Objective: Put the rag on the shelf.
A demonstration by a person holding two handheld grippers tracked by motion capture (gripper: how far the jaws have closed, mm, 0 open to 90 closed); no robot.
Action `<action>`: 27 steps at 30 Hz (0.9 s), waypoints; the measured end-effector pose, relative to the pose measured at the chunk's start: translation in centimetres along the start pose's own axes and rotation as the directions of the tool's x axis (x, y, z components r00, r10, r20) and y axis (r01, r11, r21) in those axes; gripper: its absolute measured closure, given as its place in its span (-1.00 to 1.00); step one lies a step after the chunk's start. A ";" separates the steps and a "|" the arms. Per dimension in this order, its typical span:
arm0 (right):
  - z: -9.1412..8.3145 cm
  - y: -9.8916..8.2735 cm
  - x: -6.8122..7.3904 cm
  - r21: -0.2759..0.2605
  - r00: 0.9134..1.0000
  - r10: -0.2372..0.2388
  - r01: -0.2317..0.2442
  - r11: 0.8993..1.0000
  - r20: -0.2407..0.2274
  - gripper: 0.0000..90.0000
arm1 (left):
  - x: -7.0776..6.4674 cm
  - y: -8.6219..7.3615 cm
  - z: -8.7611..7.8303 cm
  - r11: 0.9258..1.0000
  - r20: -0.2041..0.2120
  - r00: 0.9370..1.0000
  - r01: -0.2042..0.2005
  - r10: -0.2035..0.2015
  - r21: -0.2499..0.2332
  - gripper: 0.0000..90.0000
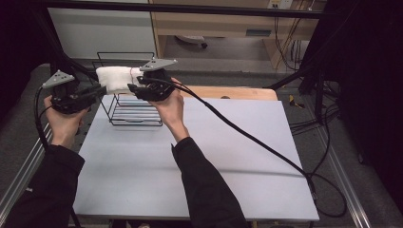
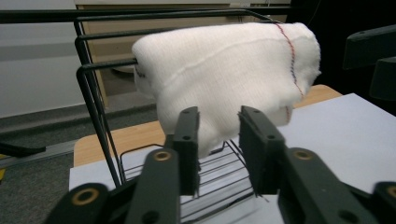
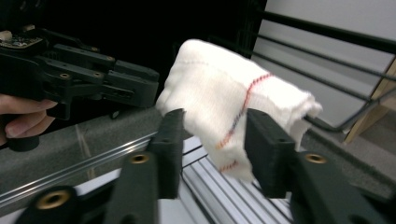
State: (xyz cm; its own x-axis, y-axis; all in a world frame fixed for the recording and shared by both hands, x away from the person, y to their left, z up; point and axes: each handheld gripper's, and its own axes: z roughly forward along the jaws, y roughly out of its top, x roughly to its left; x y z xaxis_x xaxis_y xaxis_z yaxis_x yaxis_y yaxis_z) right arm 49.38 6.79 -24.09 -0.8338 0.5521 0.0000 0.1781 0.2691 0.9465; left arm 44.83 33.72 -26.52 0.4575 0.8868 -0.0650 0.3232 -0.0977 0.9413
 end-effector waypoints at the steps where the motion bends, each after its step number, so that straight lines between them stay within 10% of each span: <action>1: -0.3 -0.1 0.0 0.005 1.000 0.001 -0.001 1.000 -0.002 0.15 | -0.1 -0.2 -0.2 1.000 0.000 1.000 -0.005 0.005 0.001 0.41; 16: -6.1 -3.5 -1.3 0.052 0.999 0.046 -0.047 0.998 0.010 -0.81 | -1.7 -5.0 -1.1 0.996 0.045 0.998 -0.051 0.048 0.067 -0.53; 27: -9.6 -8.3 -3.4 0.069 0.993 0.115 -0.115 0.991 0.012 -0.93 | -2.9 -8.7 -0.2 0.992 0.100 0.995 -0.042 0.031 0.117 -0.84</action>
State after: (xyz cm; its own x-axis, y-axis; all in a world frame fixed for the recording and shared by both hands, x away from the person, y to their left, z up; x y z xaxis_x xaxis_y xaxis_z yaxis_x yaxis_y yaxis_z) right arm 45.70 -4.90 -28.84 -0.8017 0.5885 0.1047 0.3084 0.2572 0.9159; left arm 40.54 32.03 -34.44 0.5474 0.8340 -0.0687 0.3981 -0.1874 0.8980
